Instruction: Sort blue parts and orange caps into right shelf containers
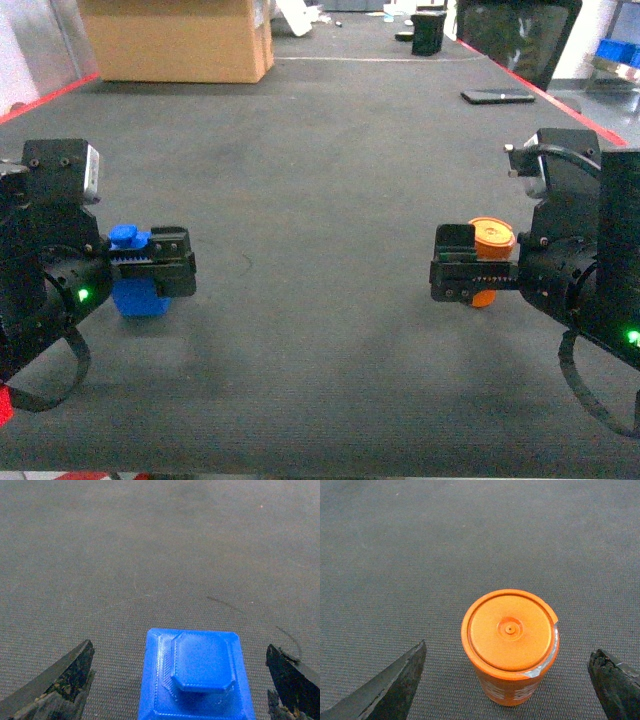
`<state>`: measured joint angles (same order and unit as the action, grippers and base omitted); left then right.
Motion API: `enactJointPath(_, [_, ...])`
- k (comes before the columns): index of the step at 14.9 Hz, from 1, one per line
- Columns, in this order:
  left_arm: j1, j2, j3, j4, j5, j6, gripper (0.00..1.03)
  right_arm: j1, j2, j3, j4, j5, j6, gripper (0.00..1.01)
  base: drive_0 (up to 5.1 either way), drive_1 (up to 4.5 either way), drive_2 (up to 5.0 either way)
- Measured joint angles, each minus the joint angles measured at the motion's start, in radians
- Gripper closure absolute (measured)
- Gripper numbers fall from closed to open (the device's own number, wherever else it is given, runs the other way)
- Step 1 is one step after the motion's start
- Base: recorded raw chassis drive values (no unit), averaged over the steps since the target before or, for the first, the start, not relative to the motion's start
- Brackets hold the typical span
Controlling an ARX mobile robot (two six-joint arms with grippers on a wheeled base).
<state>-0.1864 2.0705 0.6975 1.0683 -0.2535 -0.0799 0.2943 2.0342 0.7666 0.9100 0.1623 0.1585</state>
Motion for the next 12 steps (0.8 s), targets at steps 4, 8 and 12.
enactJointPath(4, [0.0,0.058,0.049,-0.027,-0.003,0.0,0.05,-0.008,0.063,0.025,0.013,-0.003,0.006,0.03,0.0,0.0,0.0])
enactJointPath(8, [0.0,0.119,0.099,-0.068,-0.006,0.0,0.05,-0.017,0.119,0.056,0.043,0.001,0.006,0.03,0.0,0.0,0.0])
enactJointPath(12, [0.007,0.147,0.143,-0.084,-0.016,-0.012,0.05,-0.022,0.158,0.091,0.058,0.034,0.001,0.03,0.0,0.0,0.0])
